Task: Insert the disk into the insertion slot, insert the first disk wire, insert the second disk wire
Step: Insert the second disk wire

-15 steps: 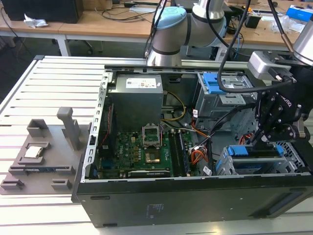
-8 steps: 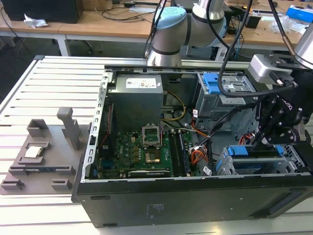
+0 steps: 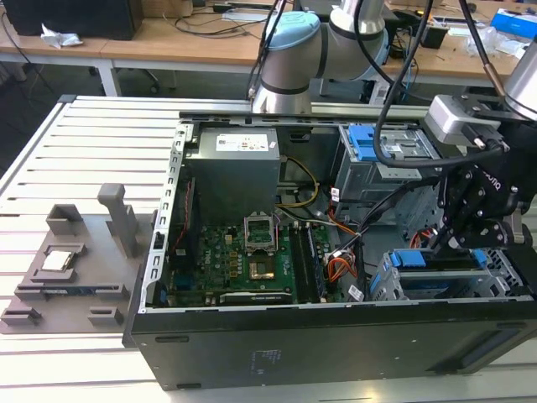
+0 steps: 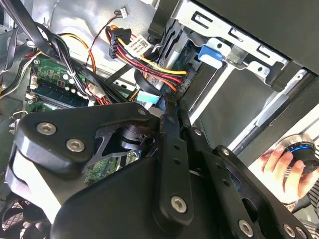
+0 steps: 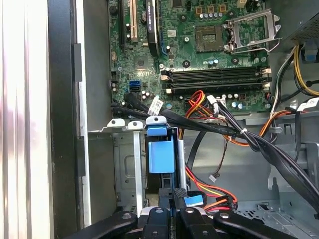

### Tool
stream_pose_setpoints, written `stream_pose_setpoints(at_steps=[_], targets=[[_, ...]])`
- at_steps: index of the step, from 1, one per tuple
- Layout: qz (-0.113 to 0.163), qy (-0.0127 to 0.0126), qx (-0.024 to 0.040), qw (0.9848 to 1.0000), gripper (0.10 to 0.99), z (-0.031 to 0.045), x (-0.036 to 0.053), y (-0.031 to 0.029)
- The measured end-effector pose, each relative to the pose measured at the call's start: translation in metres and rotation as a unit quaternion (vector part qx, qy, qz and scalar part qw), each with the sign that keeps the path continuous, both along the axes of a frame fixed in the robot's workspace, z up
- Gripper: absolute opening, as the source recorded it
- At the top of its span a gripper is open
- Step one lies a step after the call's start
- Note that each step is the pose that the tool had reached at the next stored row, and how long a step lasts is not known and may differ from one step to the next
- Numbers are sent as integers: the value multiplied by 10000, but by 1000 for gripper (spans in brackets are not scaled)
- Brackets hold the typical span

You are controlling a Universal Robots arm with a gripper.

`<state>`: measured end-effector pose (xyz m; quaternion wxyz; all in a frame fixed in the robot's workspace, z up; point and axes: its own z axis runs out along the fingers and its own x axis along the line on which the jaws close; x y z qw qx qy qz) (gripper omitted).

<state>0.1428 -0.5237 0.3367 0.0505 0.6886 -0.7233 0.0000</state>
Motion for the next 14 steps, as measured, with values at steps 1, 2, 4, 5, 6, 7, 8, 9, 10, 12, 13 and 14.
stream_pose_setpoints(at_steps=[1, 2, 4, 5, 6, 7, 8, 9, 10, 12, 13, 14], targets=[[0, 0, 0, 10000, 149, 0, 0, 0], [0, 0, 0, 10000, 227, -1, 0, 0], [0, 0, 5, 10000, 227, 38, 0, 0], [0, 0, 1, 10000, 227, 89, 0, 0], [0, 0, 1, 10000, 227, 177, 0, 0], [0, 0, 0, 10000, 227, 219, 0, 0], [0, 0, 0, 10000, 227, 244, 0, 0], [0, 0, 1, 10000, 227, 276, 0, 3], [0, 0, 1, 10000, 227, 303, 0, 5], [0, 0, 1, 10000, 145, 344, 0, 7], [0, 0, 0, 10000, 106, 383, 0, 7], [0, 0, 1, 10000, 106, 406, 0, 7]])
